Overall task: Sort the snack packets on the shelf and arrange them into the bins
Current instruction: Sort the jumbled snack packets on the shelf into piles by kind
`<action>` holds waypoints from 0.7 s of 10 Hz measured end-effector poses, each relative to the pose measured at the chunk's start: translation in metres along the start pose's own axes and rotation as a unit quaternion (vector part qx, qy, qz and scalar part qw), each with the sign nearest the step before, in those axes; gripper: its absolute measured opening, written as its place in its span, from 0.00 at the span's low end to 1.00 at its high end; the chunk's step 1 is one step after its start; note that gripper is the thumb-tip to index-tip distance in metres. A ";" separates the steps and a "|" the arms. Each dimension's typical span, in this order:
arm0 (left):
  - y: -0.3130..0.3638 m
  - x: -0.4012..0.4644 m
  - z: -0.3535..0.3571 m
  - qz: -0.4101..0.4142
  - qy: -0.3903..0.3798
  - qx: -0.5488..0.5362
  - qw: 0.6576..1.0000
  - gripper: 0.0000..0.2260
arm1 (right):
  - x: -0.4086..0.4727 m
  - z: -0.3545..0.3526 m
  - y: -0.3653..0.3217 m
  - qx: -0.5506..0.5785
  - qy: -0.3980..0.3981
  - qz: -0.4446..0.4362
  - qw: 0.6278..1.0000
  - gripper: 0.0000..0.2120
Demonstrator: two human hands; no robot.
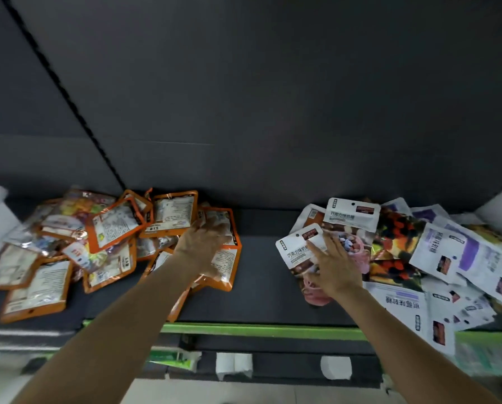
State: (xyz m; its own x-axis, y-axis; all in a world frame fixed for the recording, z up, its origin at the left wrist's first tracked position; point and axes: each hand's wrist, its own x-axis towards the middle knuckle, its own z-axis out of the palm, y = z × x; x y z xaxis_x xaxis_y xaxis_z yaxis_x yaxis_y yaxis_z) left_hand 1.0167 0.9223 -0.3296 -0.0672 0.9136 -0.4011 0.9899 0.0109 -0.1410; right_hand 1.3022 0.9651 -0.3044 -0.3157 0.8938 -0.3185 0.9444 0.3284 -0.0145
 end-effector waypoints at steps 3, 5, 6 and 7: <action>0.032 -0.030 -0.056 0.035 0.020 -0.008 0.999 0.34 | -0.010 -0.006 0.001 0.050 0.085 -0.016 0.995 0.30; 0.124 -0.009 -0.061 0.177 0.068 -0.143 0.971 0.37 | -0.053 0.000 0.080 0.026 0.085 0.083 0.993 0.47; 0.168 0.003 -0.061 0.236 0.027 -0.135 0.962 0.49 | -0.057 0.004 0.117 -0.040 0.026 0.085 0.995 0.54; 0.192 0.024 -0.060 0.212 0.045 -0.141 0.966 0.55 | -0.043 -0.012 0.150 -0.068 0.038 0.042 0.996 0.50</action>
State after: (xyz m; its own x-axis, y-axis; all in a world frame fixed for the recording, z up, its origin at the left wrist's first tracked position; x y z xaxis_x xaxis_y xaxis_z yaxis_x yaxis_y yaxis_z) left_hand 1.2131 0.9706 -0.3116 0.3506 0.8914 -0.2873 0.9215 -0.2737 0.2754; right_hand 1.4563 0.9792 -0.2816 -0.2463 0.9389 -0.2405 0.9485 0.2846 0.1394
